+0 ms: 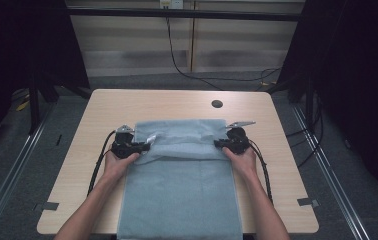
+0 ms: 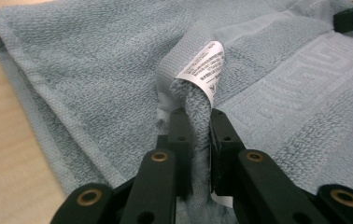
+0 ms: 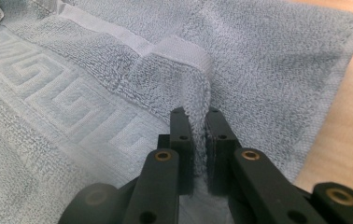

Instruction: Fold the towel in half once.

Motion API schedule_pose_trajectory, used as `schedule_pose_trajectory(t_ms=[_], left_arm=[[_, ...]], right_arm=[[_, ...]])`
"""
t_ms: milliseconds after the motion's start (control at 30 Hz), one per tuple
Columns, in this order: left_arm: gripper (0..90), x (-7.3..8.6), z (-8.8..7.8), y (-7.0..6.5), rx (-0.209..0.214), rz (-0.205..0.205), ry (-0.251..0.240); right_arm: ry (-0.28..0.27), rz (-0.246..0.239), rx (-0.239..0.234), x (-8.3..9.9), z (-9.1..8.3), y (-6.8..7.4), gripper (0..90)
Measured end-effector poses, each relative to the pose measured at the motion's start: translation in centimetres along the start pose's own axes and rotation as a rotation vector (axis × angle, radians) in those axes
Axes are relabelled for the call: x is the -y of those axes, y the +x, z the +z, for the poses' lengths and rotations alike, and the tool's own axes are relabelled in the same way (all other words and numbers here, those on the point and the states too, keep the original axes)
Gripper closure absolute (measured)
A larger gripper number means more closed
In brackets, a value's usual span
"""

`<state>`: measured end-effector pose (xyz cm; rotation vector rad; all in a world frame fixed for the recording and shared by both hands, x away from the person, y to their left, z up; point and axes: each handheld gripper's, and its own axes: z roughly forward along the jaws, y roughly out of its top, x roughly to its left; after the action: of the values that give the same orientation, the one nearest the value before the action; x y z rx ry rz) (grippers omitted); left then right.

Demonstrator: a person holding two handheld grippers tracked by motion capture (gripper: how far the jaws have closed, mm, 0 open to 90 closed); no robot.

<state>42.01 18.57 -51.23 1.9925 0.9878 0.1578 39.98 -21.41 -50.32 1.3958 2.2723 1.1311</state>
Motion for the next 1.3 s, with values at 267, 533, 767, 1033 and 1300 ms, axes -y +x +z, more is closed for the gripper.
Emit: schedule_pose_trajectory(t_ms=[267, 533, 767, 1033, 1300], left_arm=[[81.5, -0.7, 0.6, 0.8, 0.003, 0.001, 0.0], [81.5, -1.5, 1.4, 1.5, -0.005, -0.022, -0.004], [81.7, -2.1, 1.4, 1.0, -0.045, -0.003, 0.011], [82.6, -2.9, -1.3, 0.1, -0.013, 0.007, -0.065], [82.6, -4.5, -4.9, -1.3, 0.026, 0.044, -0.166]], right_arm=[[-0.023, 0.03, -0.017, -0.3, 0.6, -1.0, 84.1], [-0.005, 0.044, 0.022, -1.3, 1.1, -1.2, 84.1], [-0.006, 0.03, 0.041, -2.0, 1.3, -1.3, 84.4], [-0.098, 0.018, -0.018, -2.3, -1.1, -1.0, 84.4], [-0.242, -0.034, -0.043, -4.1, -6.4, 0.9, 84.2]])
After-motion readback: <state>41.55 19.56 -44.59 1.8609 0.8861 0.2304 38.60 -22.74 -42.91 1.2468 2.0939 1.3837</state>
